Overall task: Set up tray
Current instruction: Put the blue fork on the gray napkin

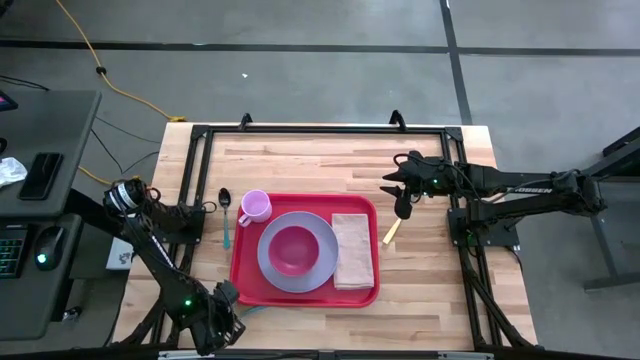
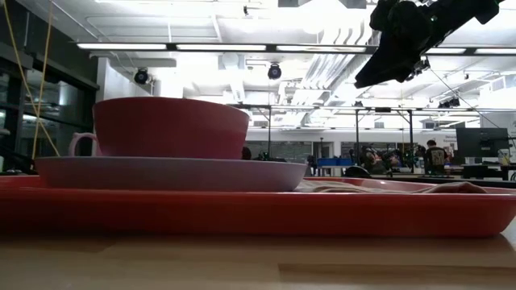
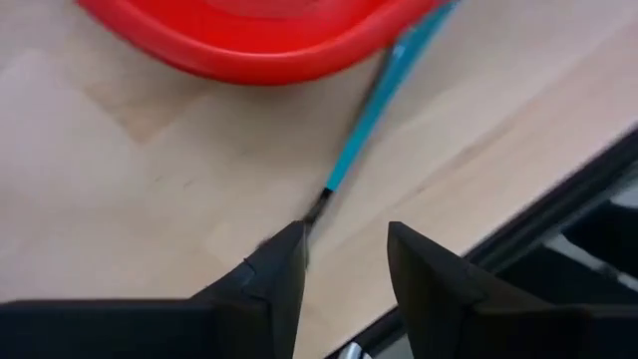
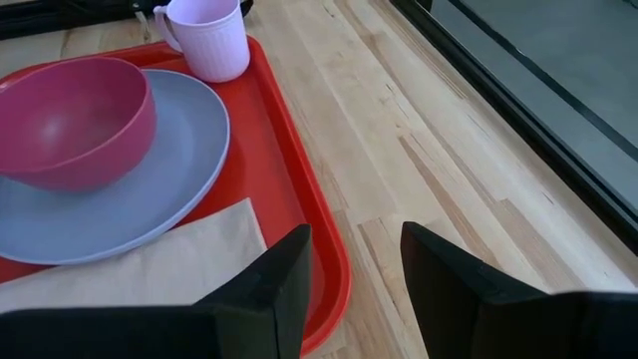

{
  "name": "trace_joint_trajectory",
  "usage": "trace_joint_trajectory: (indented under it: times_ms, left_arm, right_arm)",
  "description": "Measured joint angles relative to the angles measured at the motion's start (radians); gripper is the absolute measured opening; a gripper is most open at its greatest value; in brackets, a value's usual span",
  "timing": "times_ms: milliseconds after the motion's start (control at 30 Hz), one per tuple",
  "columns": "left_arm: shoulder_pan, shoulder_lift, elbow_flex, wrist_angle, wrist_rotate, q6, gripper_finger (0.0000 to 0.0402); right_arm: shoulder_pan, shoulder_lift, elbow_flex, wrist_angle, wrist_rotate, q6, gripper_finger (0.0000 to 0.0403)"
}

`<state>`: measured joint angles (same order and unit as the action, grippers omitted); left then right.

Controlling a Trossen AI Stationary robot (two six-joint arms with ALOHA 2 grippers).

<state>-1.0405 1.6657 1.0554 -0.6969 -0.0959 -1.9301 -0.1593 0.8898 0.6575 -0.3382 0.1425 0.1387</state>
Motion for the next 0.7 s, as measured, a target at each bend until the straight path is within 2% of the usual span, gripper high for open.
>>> trace_joint_trajectory:
  times_ms: [700]
  left_arm:
    - [0.000,0.110,0.000,0.018,0.087,0.101,0.0177]
  right_arm:
    - [0.000,0.000,0.000,0.014,0.000,0.016,0.0136]
